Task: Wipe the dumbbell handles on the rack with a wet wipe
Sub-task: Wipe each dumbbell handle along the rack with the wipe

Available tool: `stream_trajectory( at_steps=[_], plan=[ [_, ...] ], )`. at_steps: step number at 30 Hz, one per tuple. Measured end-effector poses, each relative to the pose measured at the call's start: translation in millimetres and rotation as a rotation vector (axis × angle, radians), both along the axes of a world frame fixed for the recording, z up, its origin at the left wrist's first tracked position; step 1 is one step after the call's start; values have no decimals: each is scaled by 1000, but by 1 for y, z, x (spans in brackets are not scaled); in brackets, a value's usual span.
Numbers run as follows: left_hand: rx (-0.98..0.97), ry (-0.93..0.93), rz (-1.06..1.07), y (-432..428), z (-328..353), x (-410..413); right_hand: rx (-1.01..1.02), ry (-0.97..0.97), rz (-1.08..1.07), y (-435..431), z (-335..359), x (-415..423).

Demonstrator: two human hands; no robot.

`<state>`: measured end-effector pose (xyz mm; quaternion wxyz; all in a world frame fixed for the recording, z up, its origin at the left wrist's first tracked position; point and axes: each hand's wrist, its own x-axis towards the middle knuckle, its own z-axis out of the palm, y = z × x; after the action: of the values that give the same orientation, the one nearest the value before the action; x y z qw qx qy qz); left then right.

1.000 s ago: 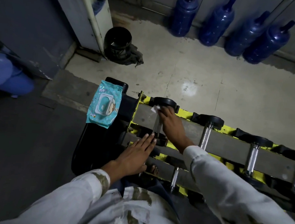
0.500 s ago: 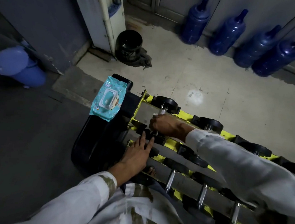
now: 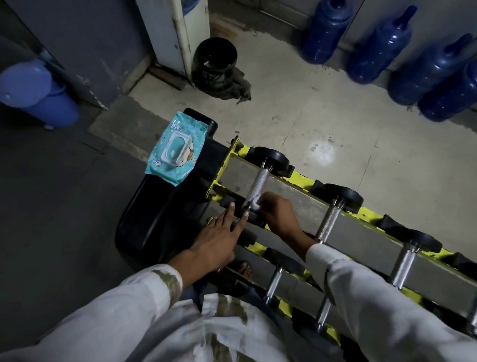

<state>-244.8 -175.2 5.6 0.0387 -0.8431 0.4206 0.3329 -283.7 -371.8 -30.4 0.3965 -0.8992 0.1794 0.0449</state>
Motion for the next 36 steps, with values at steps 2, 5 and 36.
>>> stream_trajectory(
  at_steps=[2, 5, 36],
  plan=[
    [-5, 8, 2, 0, 0, 1, 191, 114, -248, -1, -13, 5],
    [-6, 9, -8, 0, -1, 3, 611, 86, -638, -3, -24, 34],
    [74, -65, -137, -12, 10, 9, -782, -149, 597, -15, 4, 44]
  ],
)
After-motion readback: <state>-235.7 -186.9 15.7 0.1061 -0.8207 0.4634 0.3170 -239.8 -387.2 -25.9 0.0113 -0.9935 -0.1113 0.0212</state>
